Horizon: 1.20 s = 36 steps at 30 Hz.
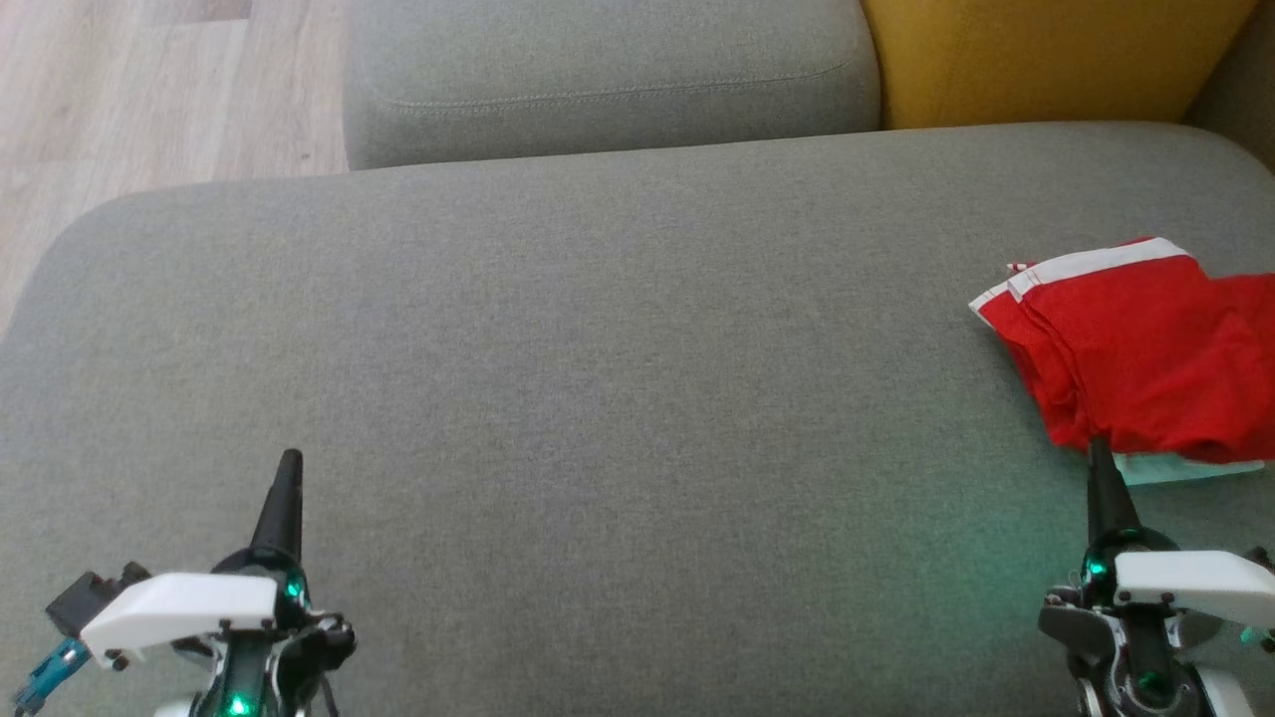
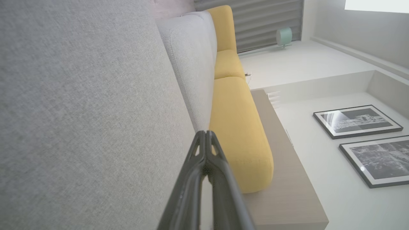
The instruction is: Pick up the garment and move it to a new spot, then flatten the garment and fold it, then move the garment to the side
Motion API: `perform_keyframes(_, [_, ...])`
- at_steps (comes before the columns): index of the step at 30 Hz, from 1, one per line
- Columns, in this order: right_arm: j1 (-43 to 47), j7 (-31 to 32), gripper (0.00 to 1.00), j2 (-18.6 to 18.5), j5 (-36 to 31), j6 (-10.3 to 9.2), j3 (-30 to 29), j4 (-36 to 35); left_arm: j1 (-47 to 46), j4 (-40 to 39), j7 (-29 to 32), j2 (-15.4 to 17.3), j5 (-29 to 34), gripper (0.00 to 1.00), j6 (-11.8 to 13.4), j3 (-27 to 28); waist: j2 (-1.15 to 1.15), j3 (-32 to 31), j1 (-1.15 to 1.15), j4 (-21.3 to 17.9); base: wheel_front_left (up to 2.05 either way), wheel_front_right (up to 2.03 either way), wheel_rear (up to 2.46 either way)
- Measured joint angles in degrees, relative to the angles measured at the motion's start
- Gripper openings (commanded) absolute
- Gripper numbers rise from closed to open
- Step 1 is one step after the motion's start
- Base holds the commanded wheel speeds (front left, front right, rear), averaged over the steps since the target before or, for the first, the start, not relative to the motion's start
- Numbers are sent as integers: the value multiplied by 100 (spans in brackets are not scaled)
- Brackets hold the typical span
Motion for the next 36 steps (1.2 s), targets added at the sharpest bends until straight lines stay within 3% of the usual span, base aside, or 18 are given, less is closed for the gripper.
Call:
perform_keyframes(22, [-124,297,0,0,1399,0,-211,-33,-143,49,350,-2,-1225,0,-156,241,0,7,0,-2,0,0,0])
perform_keyframes(36, [-125,313,0,1,1405,0,-227,-33,-143,67,355,-4,-1249,0,-155,278,0,7,0,-2,0,0,0])
